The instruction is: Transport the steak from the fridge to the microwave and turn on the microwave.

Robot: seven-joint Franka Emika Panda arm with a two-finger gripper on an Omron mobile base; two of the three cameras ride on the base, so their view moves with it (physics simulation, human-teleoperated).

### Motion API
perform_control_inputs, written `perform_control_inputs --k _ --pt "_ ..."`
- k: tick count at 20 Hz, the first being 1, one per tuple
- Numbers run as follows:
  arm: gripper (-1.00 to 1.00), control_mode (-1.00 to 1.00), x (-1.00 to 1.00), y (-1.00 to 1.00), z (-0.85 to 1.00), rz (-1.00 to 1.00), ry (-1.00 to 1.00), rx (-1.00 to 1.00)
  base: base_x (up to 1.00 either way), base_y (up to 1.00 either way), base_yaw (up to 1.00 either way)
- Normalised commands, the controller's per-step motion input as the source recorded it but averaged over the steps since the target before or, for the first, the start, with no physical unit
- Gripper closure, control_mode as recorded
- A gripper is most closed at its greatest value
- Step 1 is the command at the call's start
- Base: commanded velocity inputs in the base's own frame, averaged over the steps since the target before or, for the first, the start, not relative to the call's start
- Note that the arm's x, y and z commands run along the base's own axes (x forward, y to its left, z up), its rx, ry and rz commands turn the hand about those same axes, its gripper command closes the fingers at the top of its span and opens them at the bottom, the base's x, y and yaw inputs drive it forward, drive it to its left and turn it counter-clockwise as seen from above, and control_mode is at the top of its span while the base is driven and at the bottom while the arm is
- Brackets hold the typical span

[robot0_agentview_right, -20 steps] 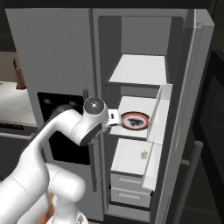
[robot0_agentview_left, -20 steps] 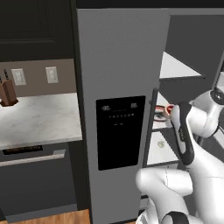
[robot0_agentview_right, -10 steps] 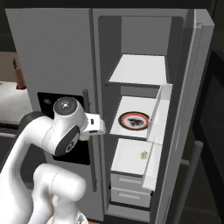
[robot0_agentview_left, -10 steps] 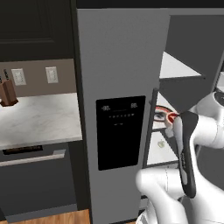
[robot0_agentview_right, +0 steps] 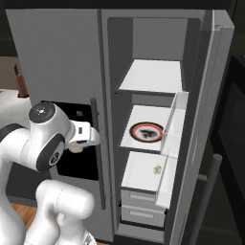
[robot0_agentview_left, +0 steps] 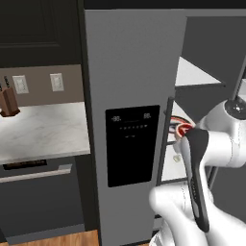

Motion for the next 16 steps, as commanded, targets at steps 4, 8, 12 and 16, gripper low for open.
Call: perform_control_inputs --k 4,8,12,16 --pt "1.0 -1.0 -0.2 0.15 -0.04 0.0 -0.34 -0.08 0.0 0.0 0.0" --pt "1.0 -1.0 -0.04 0.02 0.0 0.0 -0.17 -0.02 0.0 0.0 0.0" --pt "1.0 -1.0 -0.04 0.0 0.0 0.0 -0.14 0.0 0.0 0.0 0.0" --pt "1.0 1.0 -0.08 0.01 0.0 0.0 -0.09 0.0 -0.14 0.04 0.0"
